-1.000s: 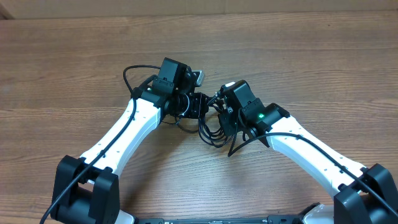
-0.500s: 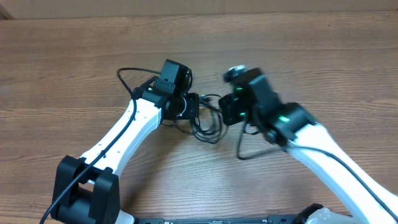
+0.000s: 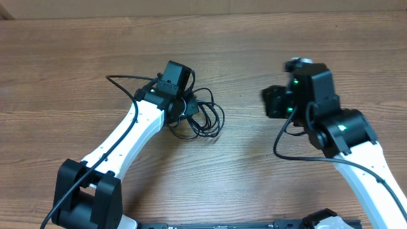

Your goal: Untangle cables

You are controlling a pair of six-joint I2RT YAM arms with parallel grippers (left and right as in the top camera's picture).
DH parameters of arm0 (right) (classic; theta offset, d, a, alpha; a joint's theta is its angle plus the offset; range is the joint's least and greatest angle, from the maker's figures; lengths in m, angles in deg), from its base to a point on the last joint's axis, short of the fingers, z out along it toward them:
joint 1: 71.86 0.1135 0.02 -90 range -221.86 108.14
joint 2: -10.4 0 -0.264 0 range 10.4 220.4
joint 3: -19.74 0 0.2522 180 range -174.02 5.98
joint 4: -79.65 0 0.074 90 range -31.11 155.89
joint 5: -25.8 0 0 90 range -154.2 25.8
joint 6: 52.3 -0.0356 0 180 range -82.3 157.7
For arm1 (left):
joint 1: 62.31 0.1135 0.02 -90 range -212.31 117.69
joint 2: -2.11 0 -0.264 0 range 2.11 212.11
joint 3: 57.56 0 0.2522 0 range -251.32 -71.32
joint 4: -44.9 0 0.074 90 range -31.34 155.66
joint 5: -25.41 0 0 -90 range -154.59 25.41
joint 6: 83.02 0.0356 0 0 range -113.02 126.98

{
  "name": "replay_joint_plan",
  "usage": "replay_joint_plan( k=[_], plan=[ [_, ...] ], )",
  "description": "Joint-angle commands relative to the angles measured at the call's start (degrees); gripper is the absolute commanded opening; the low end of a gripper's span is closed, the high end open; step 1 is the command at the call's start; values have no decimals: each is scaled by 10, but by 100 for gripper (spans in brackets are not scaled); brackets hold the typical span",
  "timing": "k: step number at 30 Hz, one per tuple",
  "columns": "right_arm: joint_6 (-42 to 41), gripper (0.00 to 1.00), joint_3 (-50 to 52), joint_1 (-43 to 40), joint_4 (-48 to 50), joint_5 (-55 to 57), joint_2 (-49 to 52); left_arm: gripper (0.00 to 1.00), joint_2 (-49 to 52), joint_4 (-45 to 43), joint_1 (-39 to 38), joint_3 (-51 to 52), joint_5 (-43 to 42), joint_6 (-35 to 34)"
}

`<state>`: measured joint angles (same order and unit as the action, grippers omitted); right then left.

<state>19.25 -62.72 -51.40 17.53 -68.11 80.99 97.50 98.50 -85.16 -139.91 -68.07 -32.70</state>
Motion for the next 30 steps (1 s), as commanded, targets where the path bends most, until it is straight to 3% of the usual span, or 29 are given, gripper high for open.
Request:
replay_joint_plan(
  k=[1, 9, 21, 24, 27, 30],
  plan=[
    [137, 45, 3, 22, 14, -94, 42, 4, 1, -7, -1, -7, -22, 83],
    [188, 48, 3, 58, 91, -175, 175, 4, 1, -11, -1, -7, -83, 165],
    [188, 50, 3, 99, 119, -158, 268, 4, 1, -26, -1, -7, -115, 166],
    [183, 40, 3, 113, 116, -96, 287, 4, 1, -26, 0, -7, -115, 166],
    [156, 21, 3, 122, 117, -47, 295, 4, 1, -25, 0, -7, -115, 166],
    [153, 16, 3, 123, 119, -42, 295, 4, 1, -22, 0, -7, -115, 166]
  ],
)
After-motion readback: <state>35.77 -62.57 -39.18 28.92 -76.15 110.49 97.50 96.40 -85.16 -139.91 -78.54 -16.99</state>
